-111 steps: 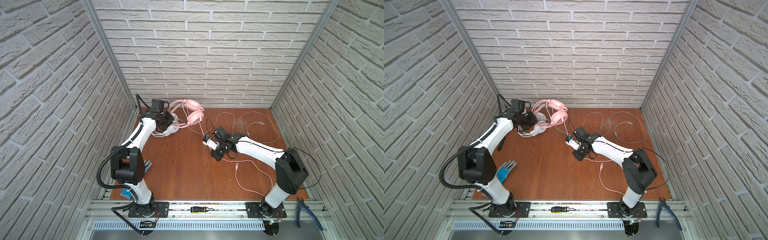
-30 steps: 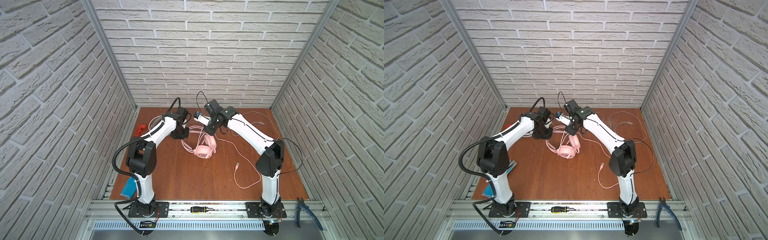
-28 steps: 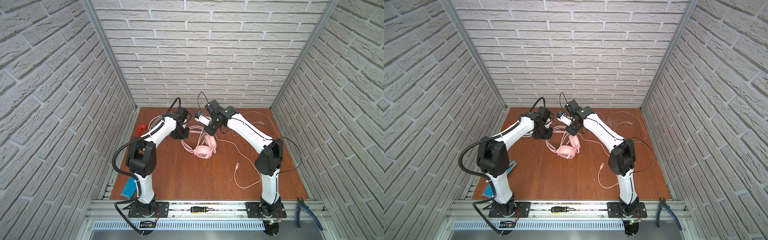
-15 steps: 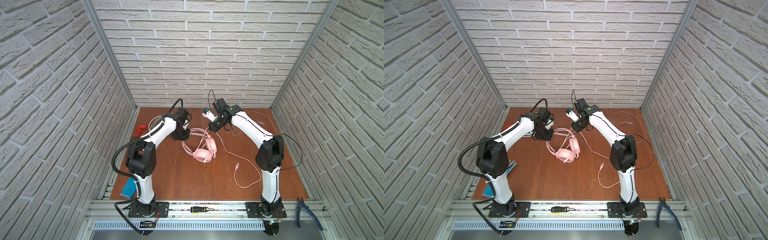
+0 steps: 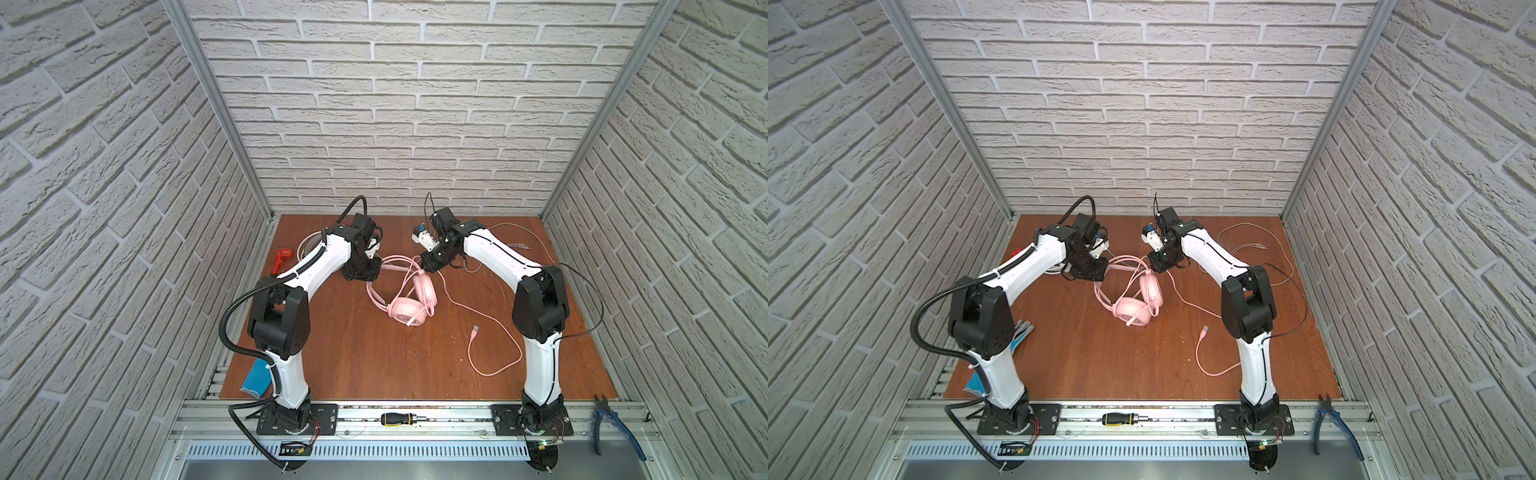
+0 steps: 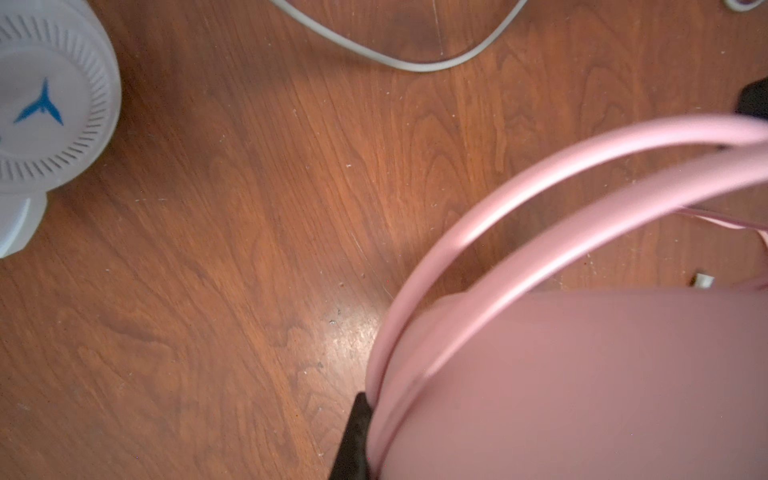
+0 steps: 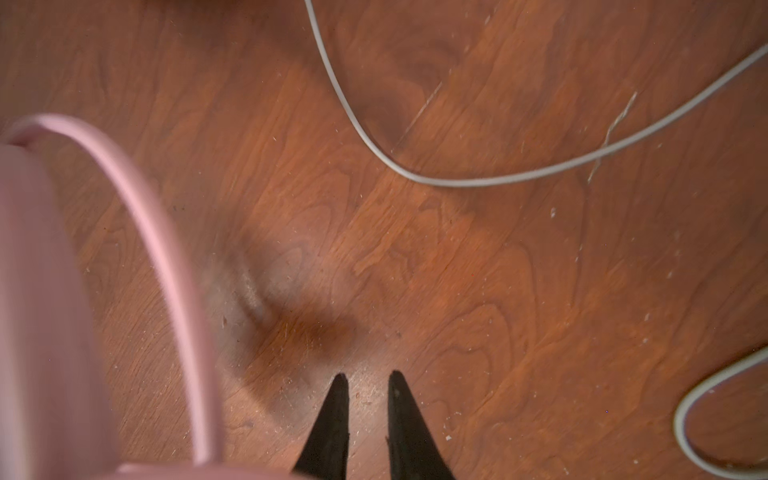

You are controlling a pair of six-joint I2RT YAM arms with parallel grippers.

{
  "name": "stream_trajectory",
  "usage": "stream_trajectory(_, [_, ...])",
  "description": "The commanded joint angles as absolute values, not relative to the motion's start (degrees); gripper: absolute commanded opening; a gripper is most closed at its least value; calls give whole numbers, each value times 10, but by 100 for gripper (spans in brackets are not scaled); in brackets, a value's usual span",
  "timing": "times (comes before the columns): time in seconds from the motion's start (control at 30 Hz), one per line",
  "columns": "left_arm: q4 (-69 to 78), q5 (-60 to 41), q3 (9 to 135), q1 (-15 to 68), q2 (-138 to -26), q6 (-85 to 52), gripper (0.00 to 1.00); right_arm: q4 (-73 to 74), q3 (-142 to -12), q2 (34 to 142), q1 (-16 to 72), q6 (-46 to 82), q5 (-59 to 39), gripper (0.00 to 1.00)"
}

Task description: Wrap the headphones

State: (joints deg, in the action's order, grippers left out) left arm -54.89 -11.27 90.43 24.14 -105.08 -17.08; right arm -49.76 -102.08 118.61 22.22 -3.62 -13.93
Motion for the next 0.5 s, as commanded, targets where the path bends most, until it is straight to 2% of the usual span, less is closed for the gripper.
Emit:
stream_trajectory(0.0, [-548, -160, 909, 242, -1022, -168, 0, -452, -982, 1164, 205, 3, -162, 22])
stream_trajectory(0.47, [-494, -227, 882, 210, -985, -206, 0, -391, -857, 1149, 178, 51, -185, 26])
